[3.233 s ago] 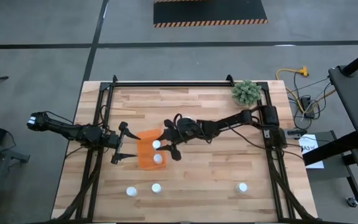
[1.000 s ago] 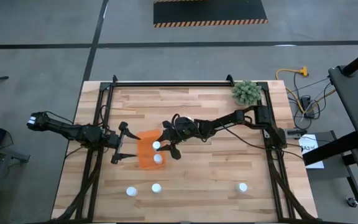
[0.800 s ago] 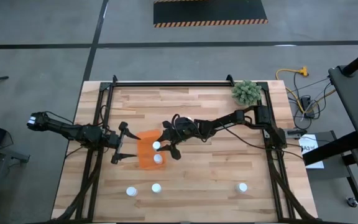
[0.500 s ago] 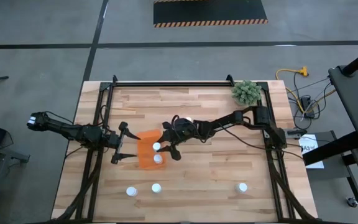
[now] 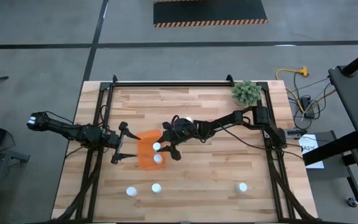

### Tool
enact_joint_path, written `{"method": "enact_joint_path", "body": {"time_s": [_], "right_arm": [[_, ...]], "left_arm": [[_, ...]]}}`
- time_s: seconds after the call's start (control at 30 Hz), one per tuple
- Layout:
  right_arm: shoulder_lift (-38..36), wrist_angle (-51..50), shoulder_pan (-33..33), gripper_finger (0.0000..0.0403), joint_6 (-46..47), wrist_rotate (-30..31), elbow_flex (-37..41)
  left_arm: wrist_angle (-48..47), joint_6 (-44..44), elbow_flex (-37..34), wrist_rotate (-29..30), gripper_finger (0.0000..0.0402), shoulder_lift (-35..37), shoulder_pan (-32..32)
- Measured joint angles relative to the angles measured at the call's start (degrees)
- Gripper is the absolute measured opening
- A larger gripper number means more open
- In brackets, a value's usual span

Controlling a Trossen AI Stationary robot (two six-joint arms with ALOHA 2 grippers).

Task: Pick and place pill bottles into a basket
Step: Put the white medicine bottle into the orange bin

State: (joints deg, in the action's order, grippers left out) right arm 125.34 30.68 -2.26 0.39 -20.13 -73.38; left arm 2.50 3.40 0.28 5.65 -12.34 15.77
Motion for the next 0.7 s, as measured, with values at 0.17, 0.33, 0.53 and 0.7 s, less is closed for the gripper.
{"method": "enact_joint_path", "body": {"time_s": [0.17,0.33,0.53,0.7], "right_arm": [[0.00,-0.09,0.00,0.0156,-0.29,-0.05,0.02],[0.00,-0.13,0.00,0.0156,-0.36,-0.05,0.05],[0.02,-0.21,0.00,0.0155,-0.40,-0.05,0.17],[0.02,-0.22,0.02,0.0155,-0.56,-0.05,0.31]], "left_arm": [[0.00,-0.01,0.00,-0.01,0.0345,0.00,0.00],[0.00,-0.01,0.01,-0.01,0.0345,0.00,0.00],[0.00,0.00,0.02,-0.01,0.0345,0.00,0.00],[0.00,0.00,0.02,-0.02,0.0345,0.00,0.00]]}}
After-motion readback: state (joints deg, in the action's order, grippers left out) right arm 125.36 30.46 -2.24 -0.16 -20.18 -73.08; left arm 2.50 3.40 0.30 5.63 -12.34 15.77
